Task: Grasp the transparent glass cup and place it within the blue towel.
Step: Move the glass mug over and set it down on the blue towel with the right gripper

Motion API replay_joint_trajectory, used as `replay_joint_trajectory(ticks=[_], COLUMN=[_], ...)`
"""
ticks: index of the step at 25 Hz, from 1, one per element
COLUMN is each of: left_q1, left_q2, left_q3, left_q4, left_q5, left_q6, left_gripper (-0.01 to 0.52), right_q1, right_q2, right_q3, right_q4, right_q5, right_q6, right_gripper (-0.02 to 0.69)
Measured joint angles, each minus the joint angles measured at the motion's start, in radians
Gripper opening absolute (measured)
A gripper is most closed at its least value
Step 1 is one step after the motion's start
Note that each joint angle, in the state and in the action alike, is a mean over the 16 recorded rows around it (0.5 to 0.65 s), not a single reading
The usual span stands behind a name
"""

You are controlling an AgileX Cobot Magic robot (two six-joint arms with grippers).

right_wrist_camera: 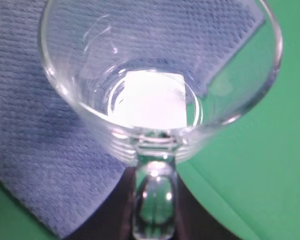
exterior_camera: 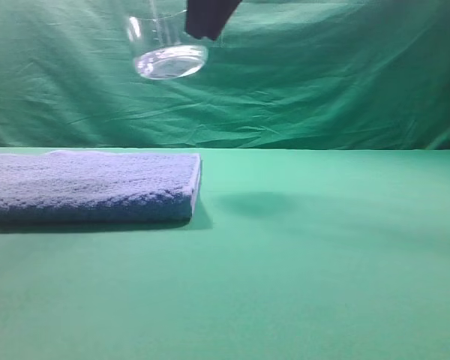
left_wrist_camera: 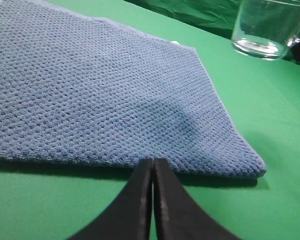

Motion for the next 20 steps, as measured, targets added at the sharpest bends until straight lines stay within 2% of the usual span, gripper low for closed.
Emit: replay_joint_trajectory(ticks=[7,10,13,20], left_q1=[0.000,0.000,0.000,0.000], left_q2=[0.000,0.000,0.000,0.000], left_q3=[0.000,0.000,0.000,0.000], left_q4=[0.000,0.000,0.000,0.000], left_q5=[0.000,0.000,0.000,0.000], left_q6=[0.000,0.000,0.000,0.000], left_gripper=[0.000,0.000,0.000,0.000], right_q1=[0.039,0.044,0.045,0.045], right_q2=[0.177,0.222,0.249,0.249], right_q3=[-0.154,-0.188,-0.204,-0.219], right_q4=[0.006,0.012,0.018,0.010], right_q5=[-0.045,-0.063,-0.073,-0.026], right_q6=[-0.019,-0.029,-0.039,-0.052], right_gripper=[0.100,0.122,0.185,0.405])
